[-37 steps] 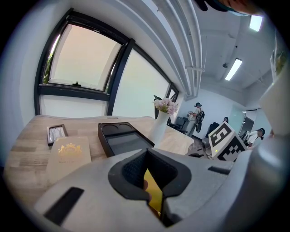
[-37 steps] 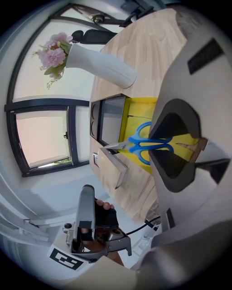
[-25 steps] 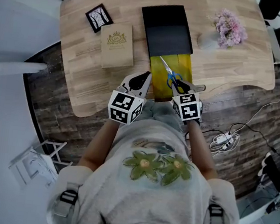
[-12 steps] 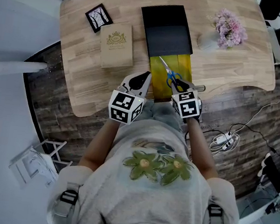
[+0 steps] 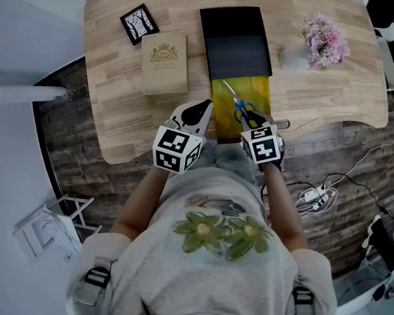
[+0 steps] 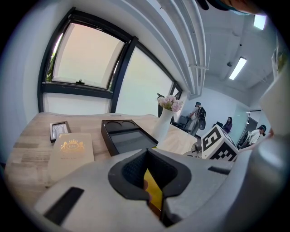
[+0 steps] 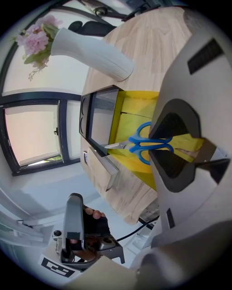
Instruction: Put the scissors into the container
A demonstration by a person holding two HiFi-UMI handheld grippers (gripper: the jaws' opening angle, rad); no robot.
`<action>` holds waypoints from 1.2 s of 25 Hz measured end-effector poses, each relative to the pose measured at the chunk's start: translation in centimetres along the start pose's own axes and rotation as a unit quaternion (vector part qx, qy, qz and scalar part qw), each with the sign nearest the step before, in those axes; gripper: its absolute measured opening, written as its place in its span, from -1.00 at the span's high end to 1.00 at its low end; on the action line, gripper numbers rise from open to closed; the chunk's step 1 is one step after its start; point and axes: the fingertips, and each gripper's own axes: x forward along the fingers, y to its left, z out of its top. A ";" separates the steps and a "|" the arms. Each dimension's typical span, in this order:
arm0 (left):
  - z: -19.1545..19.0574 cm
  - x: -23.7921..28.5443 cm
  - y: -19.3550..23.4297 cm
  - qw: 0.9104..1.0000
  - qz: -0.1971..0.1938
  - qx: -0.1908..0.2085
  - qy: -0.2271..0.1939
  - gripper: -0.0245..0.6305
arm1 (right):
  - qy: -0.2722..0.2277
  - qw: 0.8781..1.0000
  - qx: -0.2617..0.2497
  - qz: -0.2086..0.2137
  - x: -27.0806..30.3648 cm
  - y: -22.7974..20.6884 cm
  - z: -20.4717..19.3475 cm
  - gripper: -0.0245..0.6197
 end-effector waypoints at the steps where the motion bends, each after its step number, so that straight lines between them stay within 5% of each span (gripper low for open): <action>1: 0.0 0.0 0.1 1.000 0.000 0.000 0.000 0.91 | 0.004 1.000 0.001 -0.001 0.1 -0.1 -0.1 0.69; 30: 0.1 1.3 2.0 1.000 -0.001 -0.006 0.015 0.90 | 0.050 0.999 -0.010 -0.005 2.6 -1.1 -0.2 0.69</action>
